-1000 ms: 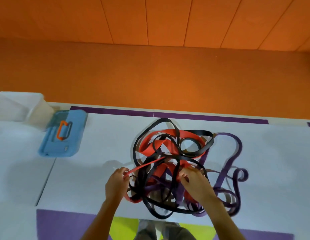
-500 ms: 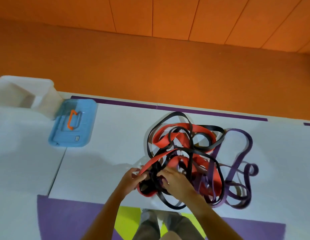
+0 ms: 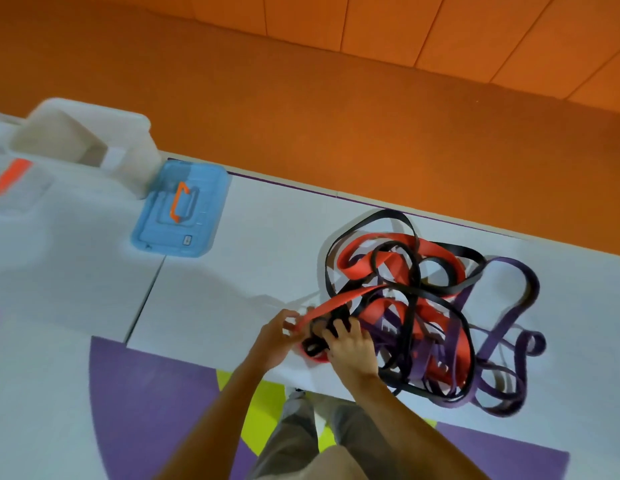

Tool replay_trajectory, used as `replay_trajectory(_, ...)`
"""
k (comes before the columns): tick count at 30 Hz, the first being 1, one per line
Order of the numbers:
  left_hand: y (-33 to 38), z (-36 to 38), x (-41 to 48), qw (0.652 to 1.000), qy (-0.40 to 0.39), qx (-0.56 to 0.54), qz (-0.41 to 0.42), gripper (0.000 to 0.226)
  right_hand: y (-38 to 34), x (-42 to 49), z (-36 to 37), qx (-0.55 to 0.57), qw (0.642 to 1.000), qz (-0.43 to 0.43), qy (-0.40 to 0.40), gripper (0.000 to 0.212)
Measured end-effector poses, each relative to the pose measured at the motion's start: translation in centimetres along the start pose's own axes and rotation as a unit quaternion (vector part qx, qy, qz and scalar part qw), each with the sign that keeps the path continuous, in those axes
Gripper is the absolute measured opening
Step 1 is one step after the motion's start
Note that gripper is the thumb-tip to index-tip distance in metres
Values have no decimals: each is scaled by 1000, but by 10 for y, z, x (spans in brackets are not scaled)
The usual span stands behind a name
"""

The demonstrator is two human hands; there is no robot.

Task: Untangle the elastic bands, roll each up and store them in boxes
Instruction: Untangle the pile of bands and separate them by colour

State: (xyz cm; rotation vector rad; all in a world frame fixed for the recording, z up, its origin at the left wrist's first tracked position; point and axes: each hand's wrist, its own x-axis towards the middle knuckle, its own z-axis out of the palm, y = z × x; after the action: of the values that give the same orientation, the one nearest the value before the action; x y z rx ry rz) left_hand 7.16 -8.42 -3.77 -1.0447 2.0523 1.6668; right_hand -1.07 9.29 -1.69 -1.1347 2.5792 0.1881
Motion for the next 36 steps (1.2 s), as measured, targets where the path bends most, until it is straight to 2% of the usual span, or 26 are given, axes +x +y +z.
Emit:
replay_trajectory(2, 7, -2, 0, 999, 45, -19, -7, 25, 7, 1, -4, -13, 998, -27, 58, 43)
replay_trajectory(5, 22, -4, 3, 994, 92, -55, 5, 21, 19, 0, -17, 58, 992, -37, 109, 43)
replay_trajectory(8, 28, -3, 7, 994, 102, -49, 7, 22, 38, -4, -30, 193, 975, 44, 99, 25)
replay_trajectory(10, 29, -3, 9, 994, 103, -34, 8, 28, 53, -9, -40, 277, 952, 101, 82, 13)
replay_trajectory(12, 28, -3, 14, 994, 106, -36, 15, 27, 73, -17, -49, 353, 919, 141, 106, 12)
replay_trajectory(14, 30, -1, 17, 993, 108, -44, 21, 24, 94, -27, -56, 403, 887, 178, 140, 15)
replay_trajectory(16, 34, 0, 18, 990, 122, -64, 26, 21, 116, -39, -62, 434, 863, 200, 164, 27)
replay_trajectory(18, 42, 0, 18, 984, 151, -93, 32, 19, 134, -52, -69, 441, 859, 202, 167, 35)
replay_trajectory(21, 59, 1, 21, 970, 194, -137, 57, 15, 152, -67, -74, 435, 862, 215, 147, 34)
replay_trajectory(23, 72, -2, 24, 961, 205, -168, 78, 16, 158, -73, -70, 396, 867, 260, 153, 32)
replay_trajectory(25, 79, -9, 28, 962, 200, -166, 84, 17, 163, -76, -64, 366, 857, 327, 159, 28)
replay_trajectory(28, 85, -15, 37, 979, 154, -114, 64, 20, 171, -71, -55, 364, 816, 424, 149, 39)
replay_trajectory(31, 89, -13, 45, 996, 89, 7, 15, 25, 174, -61, -52, 358, 802, 471, 80, 73)
replay_trajectory(34, 93, -5, 49, 993, 22, 110, -26, 37, 175, -45, -59, 337, 816, 468, 40, 94)
replay_trajectory(36, 96, 2, 51, 986, -12, 166, -25, 50, 175, -34, -61, 278, 849, 449, 23, 97)
